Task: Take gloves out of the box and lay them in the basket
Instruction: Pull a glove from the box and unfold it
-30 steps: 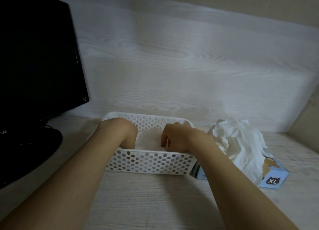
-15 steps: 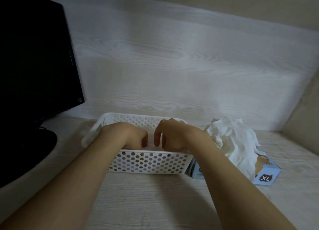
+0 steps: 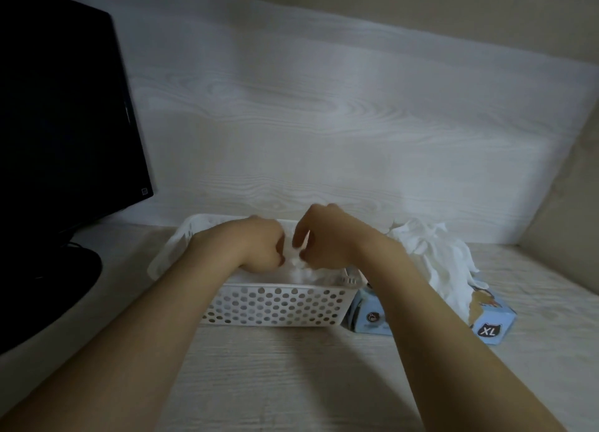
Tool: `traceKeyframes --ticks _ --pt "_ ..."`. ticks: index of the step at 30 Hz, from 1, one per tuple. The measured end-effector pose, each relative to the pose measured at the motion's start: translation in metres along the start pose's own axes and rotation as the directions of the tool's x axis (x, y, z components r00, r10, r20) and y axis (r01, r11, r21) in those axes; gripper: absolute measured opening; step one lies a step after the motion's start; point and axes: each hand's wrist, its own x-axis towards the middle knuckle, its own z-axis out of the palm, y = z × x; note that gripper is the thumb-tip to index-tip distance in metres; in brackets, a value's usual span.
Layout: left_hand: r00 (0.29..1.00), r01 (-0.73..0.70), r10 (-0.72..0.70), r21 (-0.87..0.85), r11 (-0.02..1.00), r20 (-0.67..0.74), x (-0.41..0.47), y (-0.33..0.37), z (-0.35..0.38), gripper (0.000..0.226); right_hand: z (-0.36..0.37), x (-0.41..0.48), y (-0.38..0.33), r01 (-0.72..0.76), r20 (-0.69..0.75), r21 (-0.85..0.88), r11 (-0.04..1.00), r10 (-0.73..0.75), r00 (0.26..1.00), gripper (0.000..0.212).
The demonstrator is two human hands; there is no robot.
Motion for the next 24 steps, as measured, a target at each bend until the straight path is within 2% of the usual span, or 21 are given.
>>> traceKeyframes --ticks 3,5,7,11,16,19,24 --pt "0.970 -0.080 0.055 -0.097 0.992 -0.235 0.002 0.017 0.002 0.019 -0.003 -0.015 0.008 -0.054 -0.328 0.085 0.995 0.079 0.941 0.028" --pt "0.931 -0.143 0.085 -0.143 0.979 -0.354 0.000 0.033 0.005 0.019 -0.005 -0.030 0.016 -0.064 -0.536 0.170 0.983 0.147 0.832 0.023" --pt "0.896 -0.206 0.106 -0.192 0.960 -0.432 -0.002 0.050 0.010 0.018 -0.009 -0.044 0.025 -0.062 -0.644 0.229 0.971 0.199 0.739 0.020" --pt "0.826 -0.338 0.176 -0.221 0.915 -0.535 -0.009 0.081 0.022 0.020 -0.016 -0.069 0.049 -0.152 -0.686 0.240 0.959 0.278 0.673 0.026" --pt "0.764 -0.329 0.240 -0.041 0.944 -0.599 -0.013 0.102 0.042 0.029 -0.015 -0.102 0.075 -0.271 -0.601 0.329 0.905 0.422 0.679 0.045" --pt "0.723 -0.373 0.322 0.046 0.927 -0.611 -0.011 0.108 0.054 0.036 -0.008 -0.107 0.084 -0.278 -0.526 0.364 0.889 0.443 0.726 0.037" --pt "0.727 -0.431 0.425 0.124 0.894 -0.539 -0.013 0.112 0.067 0.031 0.001 -0.099 0.094 -0.213 -0.575 0.347 0.913 0.386 0.721 0.018"
